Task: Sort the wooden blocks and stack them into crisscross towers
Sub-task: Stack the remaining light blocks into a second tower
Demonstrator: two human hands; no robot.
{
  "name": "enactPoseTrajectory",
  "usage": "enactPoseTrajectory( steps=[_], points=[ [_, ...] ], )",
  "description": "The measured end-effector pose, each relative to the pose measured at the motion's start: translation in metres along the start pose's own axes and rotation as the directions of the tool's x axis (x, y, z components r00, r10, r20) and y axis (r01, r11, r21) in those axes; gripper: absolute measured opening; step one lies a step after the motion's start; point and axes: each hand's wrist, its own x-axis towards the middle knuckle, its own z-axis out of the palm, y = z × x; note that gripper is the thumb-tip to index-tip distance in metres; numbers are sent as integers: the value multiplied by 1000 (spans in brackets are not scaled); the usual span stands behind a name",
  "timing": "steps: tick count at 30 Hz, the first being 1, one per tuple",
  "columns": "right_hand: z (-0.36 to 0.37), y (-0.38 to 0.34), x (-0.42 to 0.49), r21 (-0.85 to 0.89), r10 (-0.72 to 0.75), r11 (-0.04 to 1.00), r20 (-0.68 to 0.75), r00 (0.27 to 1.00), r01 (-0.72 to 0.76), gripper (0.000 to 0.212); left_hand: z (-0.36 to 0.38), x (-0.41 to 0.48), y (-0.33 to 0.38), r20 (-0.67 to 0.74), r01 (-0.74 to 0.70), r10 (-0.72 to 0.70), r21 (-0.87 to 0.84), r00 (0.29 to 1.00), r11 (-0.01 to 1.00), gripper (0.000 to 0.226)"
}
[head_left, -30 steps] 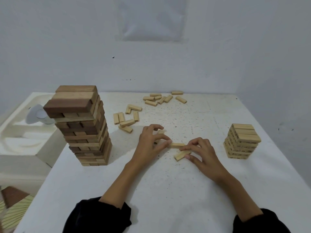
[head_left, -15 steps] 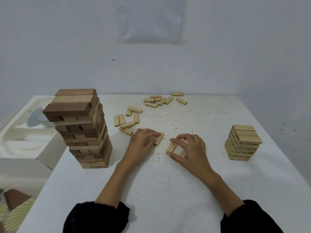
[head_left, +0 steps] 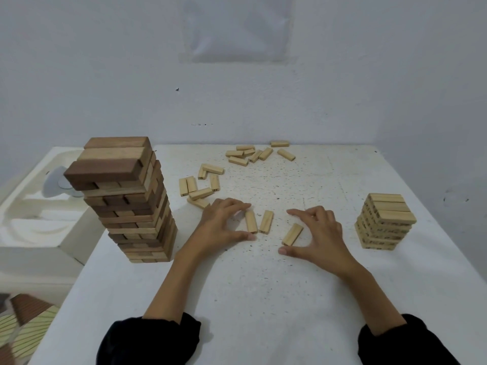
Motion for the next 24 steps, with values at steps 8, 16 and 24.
enactPoseTrajectory(
  steps=[8, 16, 24],
  points=[
    [8, 1, 19, 200, -99, 975, 12, 995, 95, 65, 8, 3, 6, 22, -37, 37, 19, 999, 999, 61],
    [7, 1, 29, 267, -171, 953, 95, 981, 140, 64, 14, 7, 12, 54, -18, 17, 29, 998, 999, 67],
    [7, -2, 36, 214, -156, 968, 105, 982, 131, 57, 10, 8, 13, 98, -18, 21, -35, 995, 999, 65]
  ],
)
